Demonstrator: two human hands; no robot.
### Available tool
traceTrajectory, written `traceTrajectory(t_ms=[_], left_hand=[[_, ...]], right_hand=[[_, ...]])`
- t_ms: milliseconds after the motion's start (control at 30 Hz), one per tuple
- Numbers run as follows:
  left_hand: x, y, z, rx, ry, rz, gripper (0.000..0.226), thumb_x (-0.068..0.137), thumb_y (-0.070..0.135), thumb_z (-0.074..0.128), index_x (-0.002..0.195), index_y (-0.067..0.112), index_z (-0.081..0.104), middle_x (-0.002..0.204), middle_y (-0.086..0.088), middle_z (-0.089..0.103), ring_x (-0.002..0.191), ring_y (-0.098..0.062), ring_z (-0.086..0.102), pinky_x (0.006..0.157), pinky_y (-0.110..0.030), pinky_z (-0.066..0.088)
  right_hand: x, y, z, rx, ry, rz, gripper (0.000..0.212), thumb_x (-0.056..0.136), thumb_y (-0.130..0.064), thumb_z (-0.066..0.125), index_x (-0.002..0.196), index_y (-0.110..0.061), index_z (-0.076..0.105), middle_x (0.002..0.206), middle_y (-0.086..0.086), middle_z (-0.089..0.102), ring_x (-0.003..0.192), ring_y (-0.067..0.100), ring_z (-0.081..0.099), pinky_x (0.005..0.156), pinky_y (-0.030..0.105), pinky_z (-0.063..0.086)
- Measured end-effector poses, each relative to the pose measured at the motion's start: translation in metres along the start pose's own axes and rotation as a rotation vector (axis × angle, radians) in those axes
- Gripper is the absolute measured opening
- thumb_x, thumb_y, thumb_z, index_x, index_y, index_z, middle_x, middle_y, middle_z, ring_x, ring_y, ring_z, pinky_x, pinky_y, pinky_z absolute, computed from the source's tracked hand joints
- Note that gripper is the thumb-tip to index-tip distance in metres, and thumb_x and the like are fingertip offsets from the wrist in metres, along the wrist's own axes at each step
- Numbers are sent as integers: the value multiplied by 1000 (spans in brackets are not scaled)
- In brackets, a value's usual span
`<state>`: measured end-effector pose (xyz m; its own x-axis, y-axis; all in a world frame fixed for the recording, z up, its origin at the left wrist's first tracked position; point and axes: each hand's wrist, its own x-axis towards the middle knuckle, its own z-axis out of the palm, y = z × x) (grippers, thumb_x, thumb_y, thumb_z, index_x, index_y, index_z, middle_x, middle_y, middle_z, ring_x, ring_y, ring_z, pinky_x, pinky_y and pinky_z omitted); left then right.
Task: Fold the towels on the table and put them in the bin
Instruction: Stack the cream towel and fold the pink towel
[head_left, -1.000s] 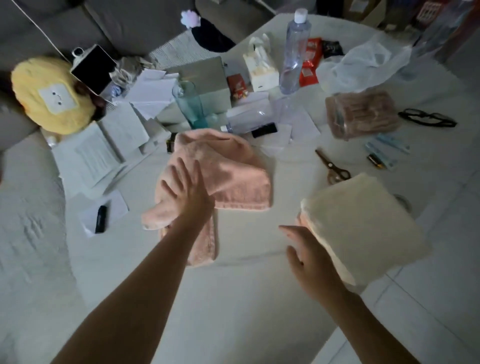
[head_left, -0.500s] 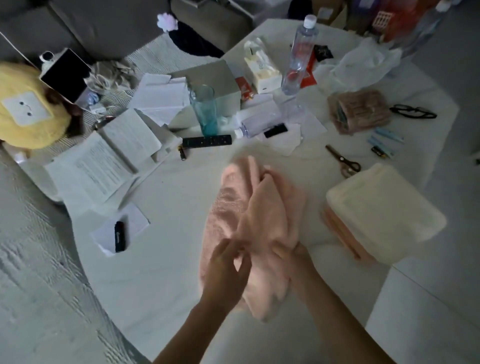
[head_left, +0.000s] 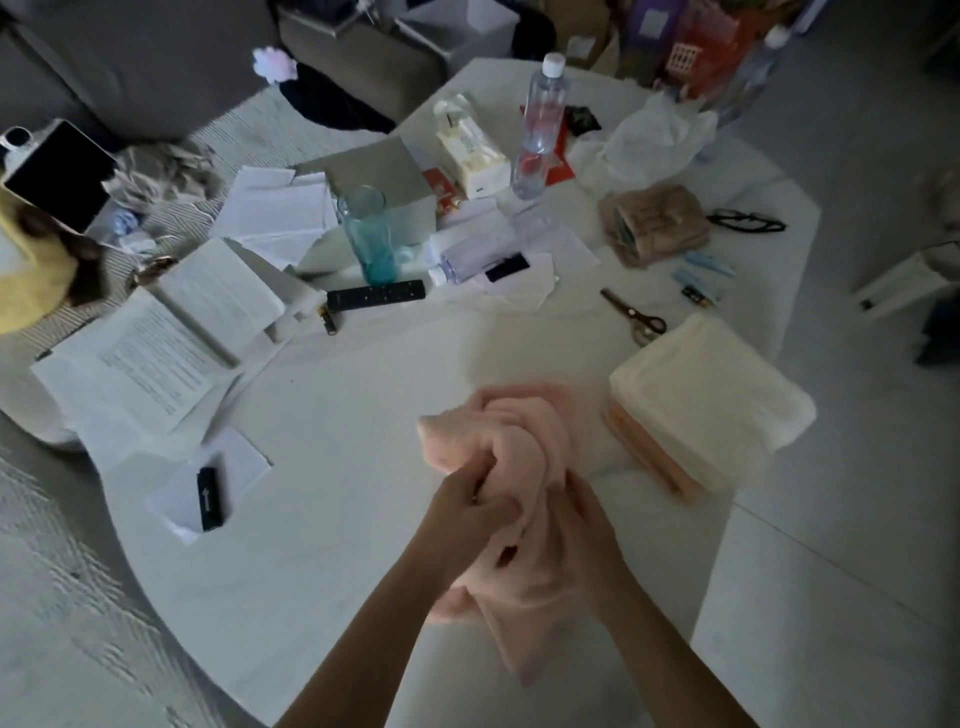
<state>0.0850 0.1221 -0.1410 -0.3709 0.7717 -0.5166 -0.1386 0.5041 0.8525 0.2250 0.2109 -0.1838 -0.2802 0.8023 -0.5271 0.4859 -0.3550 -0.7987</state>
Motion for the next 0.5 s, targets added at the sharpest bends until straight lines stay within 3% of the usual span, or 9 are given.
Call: traceTrajectory(t_ms=[33,100,200,300,367,433,500], left_hand=[[-8,1,6,-8,-19,15,34,68,33,63,101,41,66,95,7,75,90,-9,70,76,-29,59],[-17,-3,8,-84,-10,-24,37,71,35,65,108,33,66,102,2,73,99,-17,69,87,-44,58],[-22,-16,1,-214,-76,-120,35,84,39,62,117,30,68,112,3,75,107,-14,69,91,-41,55],[-25,-23,-3,-361,-102,-177,34,87,37,69,118,21,68,113,-1,76,108,-19,71,89,-36,57],[-26,-24,-3,-353,-78,-176,40,79,37,74,113,19,68,107,0,77,102,-19,73,82,-30,58],[-27,-22,-2,-325,-37,-136,28,77,36,71,103,27,73,99,4,79,93,-15,75,71,-21,58],[-27,-17,-5,-273,61,-79,20,80,34,62,90,44,76,90,15,78,84,-3,74,59,-13,55]], right_hand=[[-2,-1,-2,36,-33,23,20,100,-25,56,114,-18,67,111,3,73,99,15,69,70,12,50],[-6,-1,-10,76,-81,82,15,98,-23,58,90,-21,71,85,-7,75,76,6,69,62,15,49],[-11,0,-16,28,-137,115,28,93,-19,65,65,-20,63,61,-10,63,62,10,56,59,24,43],[-19,-4,-11,49,-211,138,13,87,-39,70,79,-29,70,77,-14,73,75,4,66,69,21,49],[-23,-1,-11,13,-251,140,21,83,-53,68,97,-38,68,93,-16,75,90,1,69,81,25,53],[-24,-2,-13,-61,-244,100,13,88,-50,65,93,-37,66,91,-14,73,90,6,68,83,29,53],[-24,-6,-17,-124,-233,48,19,94,-30,62,75,-26,64,78,-11,68,81,15,63,75,30,48]])
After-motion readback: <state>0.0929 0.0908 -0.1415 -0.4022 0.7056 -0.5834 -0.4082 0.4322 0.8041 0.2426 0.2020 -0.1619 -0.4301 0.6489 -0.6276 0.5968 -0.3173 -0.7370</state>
